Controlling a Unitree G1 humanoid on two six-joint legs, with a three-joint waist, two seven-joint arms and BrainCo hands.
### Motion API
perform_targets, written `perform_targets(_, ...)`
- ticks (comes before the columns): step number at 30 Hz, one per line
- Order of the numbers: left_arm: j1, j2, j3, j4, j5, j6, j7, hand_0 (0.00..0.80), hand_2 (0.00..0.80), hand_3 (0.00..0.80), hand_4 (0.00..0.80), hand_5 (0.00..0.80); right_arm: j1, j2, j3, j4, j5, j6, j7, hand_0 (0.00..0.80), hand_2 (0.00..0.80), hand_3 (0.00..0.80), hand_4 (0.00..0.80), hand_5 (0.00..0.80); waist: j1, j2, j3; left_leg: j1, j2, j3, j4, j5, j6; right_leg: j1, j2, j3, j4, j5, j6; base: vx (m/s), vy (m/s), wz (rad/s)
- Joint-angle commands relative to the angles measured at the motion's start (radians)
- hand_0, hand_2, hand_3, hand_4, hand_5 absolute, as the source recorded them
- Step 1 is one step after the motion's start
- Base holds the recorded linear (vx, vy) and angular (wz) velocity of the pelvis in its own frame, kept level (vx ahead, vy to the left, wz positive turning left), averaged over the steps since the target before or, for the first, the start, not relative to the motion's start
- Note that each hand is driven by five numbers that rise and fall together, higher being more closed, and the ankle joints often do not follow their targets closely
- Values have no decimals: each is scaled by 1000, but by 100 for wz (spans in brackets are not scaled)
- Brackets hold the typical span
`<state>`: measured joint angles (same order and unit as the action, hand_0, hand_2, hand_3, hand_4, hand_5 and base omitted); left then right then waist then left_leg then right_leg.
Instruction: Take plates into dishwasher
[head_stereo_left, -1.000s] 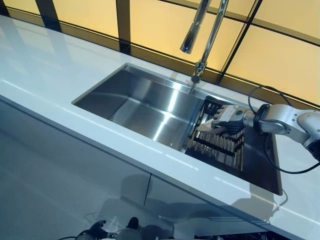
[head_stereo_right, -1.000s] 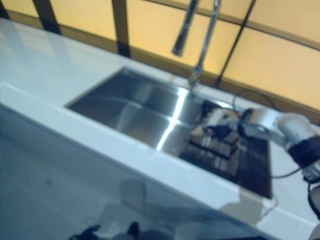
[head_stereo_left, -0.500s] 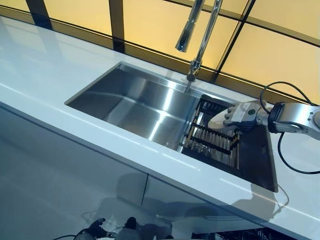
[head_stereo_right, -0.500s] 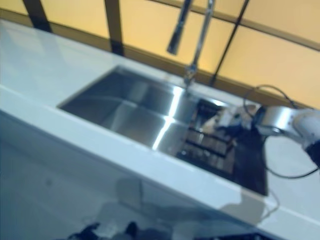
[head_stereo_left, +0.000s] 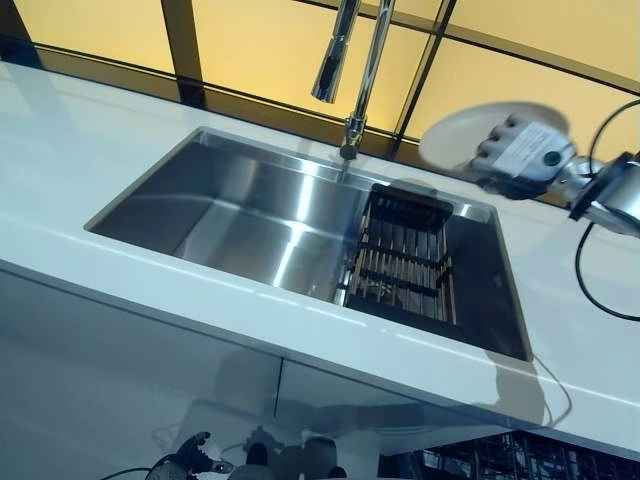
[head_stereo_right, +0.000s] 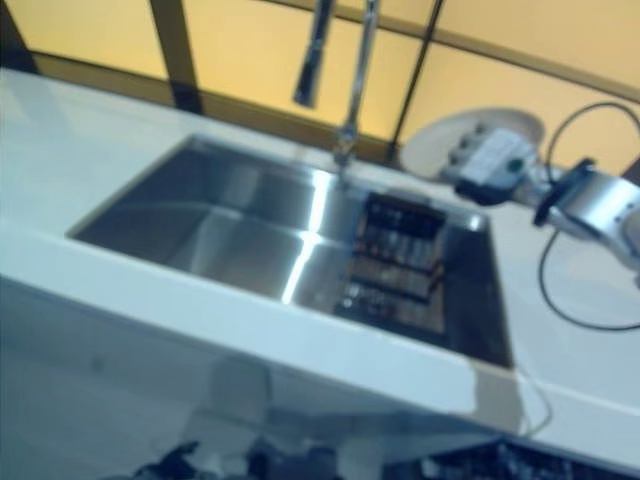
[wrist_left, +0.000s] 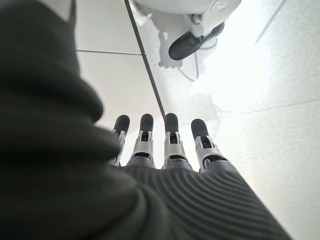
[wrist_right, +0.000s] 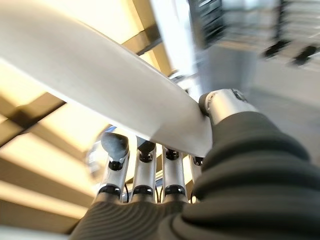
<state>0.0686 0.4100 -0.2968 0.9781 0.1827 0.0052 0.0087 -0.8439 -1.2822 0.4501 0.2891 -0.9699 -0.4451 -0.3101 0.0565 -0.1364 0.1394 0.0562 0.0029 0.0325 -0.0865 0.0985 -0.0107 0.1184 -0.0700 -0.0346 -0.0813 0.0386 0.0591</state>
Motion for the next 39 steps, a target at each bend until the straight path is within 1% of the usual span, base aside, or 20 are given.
perform_targets(1, -20, 18, -32, 13, 7, -33, 16, 0, 0, 0, 0, 0, -12, -65, -124, 14, 181, 168, -146, 800, 800, 800, 800, 800, 11, 0, -19, 25, -52, -51, 74, -161, 63, -83, -69, -8, 99, 60, 118, -94, 149, -7)
perform_targets(5, -24, 21, -46, 15, 0, -29, 6, 0, 0, 0, 0, 0, 45, -53, -216, 21, 294, 201, -213, 800, 800, 800, 800, 800, 4, 22, -19, 23, -66, -74, 71, -162, 69, -105, -86, 3, 119, 80, 121, -64, 149, -19)
perform_targets(6, -22, 22, -52, 20, 0, -31, 4, 0, 0, 0, 0, 0, 66, -45, -248, 10, 350, 210, -227, 800, 800, 800, 800, 800, 1, 28, -20, 26, -70, -79, 67, -162, 69, -112, -90, 6, 118, 92, 122, -45, 138, -16)
perform_targets(9, -15, 18, -55, 33, 11, -34, -3, 0, 0, 0, 0, 0, 96, -6, -302, -14, 470, 231, -262, 800, 800, 800, 800, 800, -2, 39, -24, 41, -74, -74, 49, -163, 63, -128, -100, -10, 102, 131, 129, -30, 110, -25)
perform_targets(10, -13, 16, -55, 35, 17, -31, -7, 0, 0, 0, 0, 0, 103, 19, -323, -24, 510, 239, -272, 800, 800, 800, 800, 800, -4, 43, -22, 52, -74, -63, 35, -162, 60, -145, -107, -28, 107, 156, 138, -22, 100, -42)
perform_targets(13, -24, 18, -57, 32, 8, -7, -20, 0, 0, 0, 0, 0, 120, 105, -391, -50, 636, 225, -295, 800, 800, 800, 800, 800, -6, 57, -19, 64, -77, 10, -1, -159, 57, -174, -141, -120, 145, 204, 154, -58, 109, -37)
perform_targets(14, -28, 18, -58, 36, 4, -5, -21, 0, 0, 0, 0, 0, 120, 119, -400, -54, 664, 222, -296, 800, 800, 800, 800, 800, -5, 58, -22, 62, -77, 22, -1, -159, 56, -172, -150, -137, 149, 210, 155, -94, 67, -47)
perform_targets(15, -35, 17, -59, 45, 6, -3, -24, 0, 0, 0, 0, 0, 119, 146, -417, -65, 717, 222, -297, 800, 800, 800, 800, 800, -2, 60, -26, 58, -73, 44, -1, -158, 54, -168, -170, -166, 160, 219, 157, -95, 40, -55)
perform_targets(17, -45, 13, -61, 59, 1, -2, -27, 0, 0, 0, 0, 0, 119, 191, -439, -79, 784, 217, -303, 800, 800, 800, 800, 800, 5, 66, -36, 47, -63, 79, -1, -156, 53, -150, -203, -207, 179, 219, 155, -104, 19, -62)
perform_targets(19, -57, 7, -72, 77, -4, 0, -30, 0, 0, 0, 0, 0, 123, 237, -458, -90, 832, 211, -304, 800, 800, 800, 800, 800, 11, 73, -50, 34, -48, 112, -1, -152, 53, -115, -241, -237, 202, 214, 153, -87, -9, -50)
perform_targets(23, -66, 2, -88, 110, -2, -15, -32, 0, 0, 0, 0, 0, 137, 292, -476, -112, 885, 209, -308, 800, 800, 800, 800, 800, 22, 76, -68, 23, -26, 175, -1, -149, 54, -48, -291, -269, 218, 204, 157, -73, -52, -49)
perform_targets(24, -66, 1, -90, 113, 0, -15, -32, 0, 0, 0, 0, 0, 140, 301, -479, -116, 888, 209, -307, 800, 800, 800, 800, 800, 23, 76, -70, 21, -23, 183, -1, -149, 54, -42, -297, -273, 221, 206, 159, -103, -117, -69)
perform_targets(25, -67, 1, -93, 126, -7, -25, -24, 0, 0, 0, 0, 0, 152, 334, -486, -126, 910, 202, -302, 800, 800, 800, 800, 800, 29, 75, -71, 23, -11, 220, -1, -151, 54, -13, -316, -285, 227, 203, 168, -101, -124, -90)
perform_targets(27, -71, 4, -96, 133, -13, -30, -24, 0, 0, 0, 0, 0, 162, 366, -491, -137, 931, 195, -287, 800, 800, 800, 800, 800, 31, 72, -75, 17, 4, 258, -1, -144, 51, 10, -330, -299, 228, 205, 175, -123, -158, -114)
perform_targets(31, -80, 9, -92, 140, -12, -33, -18, 0, 0, 0, 0, 0, 185, 408, -493, -158, 977, 199, -250, 800, 800, 800, 800, 800, 23, 61, -81, 13, 33, 326, -1, -127, 46, 29, -338, -309, 222, 212, 186, -76, -205, -86)
perform_targets(32, -81, 10, -92, 139, -8, -33, -18, 0, 0, 0, 0, 0, 196, 412, -494, -166, 983, 201, -245, 800, 800, 800, 800, 800, 19, 61, -82, 22, 41, 321, 0, -145, 39, 36, -335, -295, 226, 200, 196, -32, -259, -64)
perform_targets(33, -84, 12, -91, 139, -1, -34, -18, 0, 0, 0, 0, 0, 207, 418, -497, -174, 987, 206, -237, 800, 800, 800, 800, 800, 13, 60, -81, 21, 50, 332, 2, -141, 38, 32, -330, -289, 224, 193, 196, -27, -273, -72)
perform_targets(35, -92, 17, -88, 144, 12, -39, -18, 0, 0, 0, 0, 0, 234, 422, -505, -188, 1001, 204, -232, 800, 800, 800, 800, 800, 0, 56, -78, 19, 61, 348, 6, -135, 38, 28, -309, -282, 211, 166, 192, -87, -306, -53)
perform_targets(38, -101, 21, -79, 138, 6, -32, -9, 0, 0, 0, 0, 0, 259, 426, -514, -207, 1046, 194, -223, 800, 800, 800, 800, 800, -13, 52, -65, 19, 89, 376, 13, -117, 25, 6, -291, -280, 204, 141, 187, -115, -323, -60)
perform_targets(39, -108, 20, -75, 135, 8, -29, -5, 0, 0, 0, 0, 0, 275, 431, -523, -213, 1062, 183, -218, 800, 800, 800, 800, 800, -18, 52, -60, 13, 108, 382, 16, -105, 14, 6, -268, -277, 187, 101, 178, -148, -384, -60)
